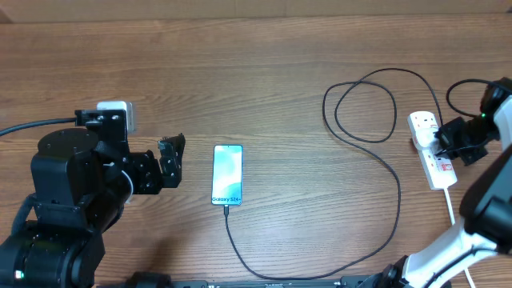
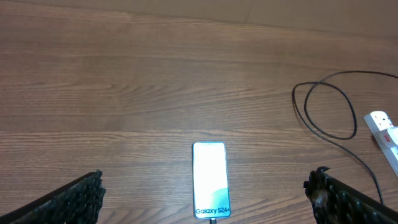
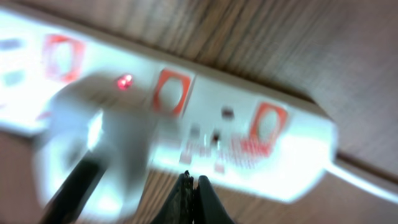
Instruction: Plug charger to phone and switch on socket
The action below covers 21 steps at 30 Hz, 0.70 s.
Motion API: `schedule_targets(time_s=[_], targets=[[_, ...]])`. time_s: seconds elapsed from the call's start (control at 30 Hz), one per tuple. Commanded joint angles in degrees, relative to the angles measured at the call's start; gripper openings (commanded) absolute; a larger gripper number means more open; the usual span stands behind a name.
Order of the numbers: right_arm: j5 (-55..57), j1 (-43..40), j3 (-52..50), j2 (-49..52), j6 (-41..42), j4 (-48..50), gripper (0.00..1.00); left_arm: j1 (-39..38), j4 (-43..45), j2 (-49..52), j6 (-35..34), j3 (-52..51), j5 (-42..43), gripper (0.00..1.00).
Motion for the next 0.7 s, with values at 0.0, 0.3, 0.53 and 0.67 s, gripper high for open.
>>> schedule_targets(time_s=[0.0, 0.3, 0.53, 0.67], targets=[[0.44, 0.44, 0.59, -12.72, -0.02, -1.42, 0.04, -0.37, 0.26, -0.31, -0.33, 0.37, -0.39, 1.0], [-2.58, 2.89, 0.59, -33.09, -1.14, -8.37, 0.04, -0.37, -0.81, 0.11, -0.33, 0.35, -0.39, 1.0], [-11.72, 2.97, 0.57, -46.38, -1.09, -15.69, 0.36, -0.37, -1.9, 0.2, -0.33, 0.35, -0.39, 1.0], [-11.82, 2.97, 0.57, -51.08, -1.09, -21.22, 0.95, -0.37, -1.9, 0.2, -0.33, 0.35, -0.39, 1.0]])
